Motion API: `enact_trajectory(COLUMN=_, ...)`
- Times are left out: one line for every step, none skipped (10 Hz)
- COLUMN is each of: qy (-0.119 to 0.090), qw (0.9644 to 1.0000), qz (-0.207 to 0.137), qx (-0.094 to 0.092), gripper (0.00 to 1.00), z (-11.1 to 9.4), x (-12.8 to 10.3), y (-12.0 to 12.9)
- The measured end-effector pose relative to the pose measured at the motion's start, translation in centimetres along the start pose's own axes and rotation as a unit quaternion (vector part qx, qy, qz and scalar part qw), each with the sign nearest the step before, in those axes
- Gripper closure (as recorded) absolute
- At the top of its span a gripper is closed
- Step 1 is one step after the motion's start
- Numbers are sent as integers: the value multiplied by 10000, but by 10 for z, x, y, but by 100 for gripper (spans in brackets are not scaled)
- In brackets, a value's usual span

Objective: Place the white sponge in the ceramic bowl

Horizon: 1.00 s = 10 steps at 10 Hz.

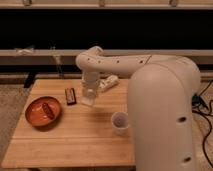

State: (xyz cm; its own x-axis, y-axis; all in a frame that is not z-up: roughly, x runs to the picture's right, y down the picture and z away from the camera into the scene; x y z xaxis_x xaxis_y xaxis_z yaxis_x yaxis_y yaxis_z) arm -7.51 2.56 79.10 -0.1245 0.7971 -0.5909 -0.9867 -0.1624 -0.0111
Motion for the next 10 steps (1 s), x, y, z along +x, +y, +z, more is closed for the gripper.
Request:
enact_trajectory(qy=-73, qw=10000, qz=-9, qx=-40, gripper=100, z=-8, x=6, y=-4)
enact_trajectory(qy=-173, qw=9998, qz=-25, qx=-106, gripper=100, z=-19, x=15, y=-8)
enact_trajectory(qy=-292, qw=9995, qz=-37, qx=-145, gripper=100, z=-29, x=25, y=-19)
enact_trajectory(qy=-364, qw=9992, qz=-34, qx=-179, gripper=100, z=-34, x=31, y=-26)
enact_trajectory(qy=-469, qw=9987, qz=-61, qx=-211, gripper=100, z=-39, x=40, y=-38)
enact_trajectory(qy=-557, qw=9981, qz=-63, qx=-237, gripper=100, z=-44, x=46, y=-47)
enact_trajectory(qy=-633, qw=9976, qz=-51, qx=-266, gripper=100, z=-48, x=50, y=-56)
enact_trajectory(qy=-683, qw=9973, qz=-25, qx=-282, gripper=100, z=-51, x=53, y=-64)
enact_trajectory(qy=-737, qw=9969, qz=29, qx=-290, gripper=100, z=-52, x=56, y=-77)
enact_trajectory(qy=-780, qw=9964, qz=66, qx=-315, gripper=100, z=-54, x=59, y=-87)
